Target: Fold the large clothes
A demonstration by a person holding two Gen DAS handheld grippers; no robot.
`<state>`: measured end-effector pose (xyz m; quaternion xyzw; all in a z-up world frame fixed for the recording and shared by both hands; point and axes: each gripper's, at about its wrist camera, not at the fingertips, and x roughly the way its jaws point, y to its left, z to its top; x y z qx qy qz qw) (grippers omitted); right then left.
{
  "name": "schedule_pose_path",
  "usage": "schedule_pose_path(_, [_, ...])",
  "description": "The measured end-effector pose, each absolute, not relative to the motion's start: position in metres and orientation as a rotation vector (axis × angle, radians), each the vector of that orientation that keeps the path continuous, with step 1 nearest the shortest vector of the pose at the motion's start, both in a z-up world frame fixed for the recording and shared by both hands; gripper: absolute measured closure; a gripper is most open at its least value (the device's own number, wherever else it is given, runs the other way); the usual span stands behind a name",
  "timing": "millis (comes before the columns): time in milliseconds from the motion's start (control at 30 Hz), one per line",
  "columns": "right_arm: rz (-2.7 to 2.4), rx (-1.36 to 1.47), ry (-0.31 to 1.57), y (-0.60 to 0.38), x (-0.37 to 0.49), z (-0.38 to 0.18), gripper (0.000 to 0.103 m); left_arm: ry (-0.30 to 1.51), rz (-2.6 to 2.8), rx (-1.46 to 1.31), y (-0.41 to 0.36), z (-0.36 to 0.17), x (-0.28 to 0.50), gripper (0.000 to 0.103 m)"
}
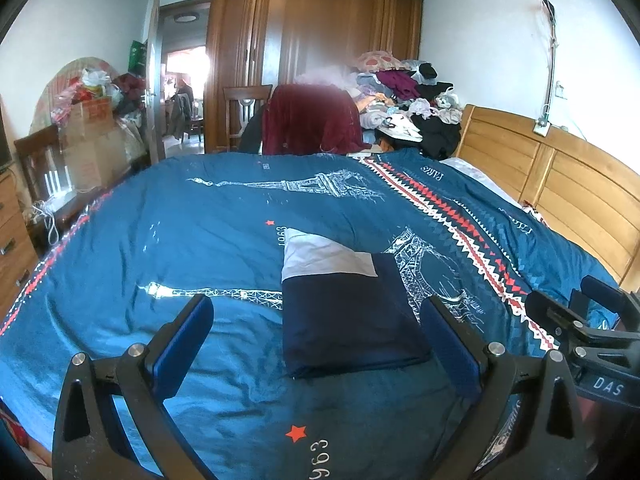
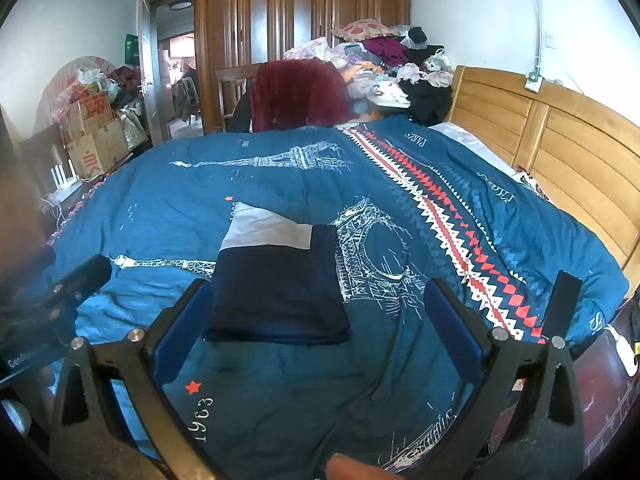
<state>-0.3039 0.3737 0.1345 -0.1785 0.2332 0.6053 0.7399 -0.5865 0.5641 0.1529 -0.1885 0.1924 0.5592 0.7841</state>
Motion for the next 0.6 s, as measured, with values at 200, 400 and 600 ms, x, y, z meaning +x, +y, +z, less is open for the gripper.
schedule_pose_path(200, [1.337, -0.398, 0.526, 0.376, -0.304, 0.134, 0.0, 0.42, 1.202, -0.408, 0.565, 0.149, -0.586, 0.0])
schedule_pose_path(400, [1.344, -0.401, 0.535, 0.376, -0.304, 0.132, 0.0, 0.43, 1.195, -0.409, 0.565, 0.143, -0.586, 0.0])
schedule_pose_path(600, [1.361, -0.406, 0.574, 0.377, -0.301, 0.124, 0.0, 0.435, 1.182, -0.427, 0.566, 0.142, -0.588, 0.0])
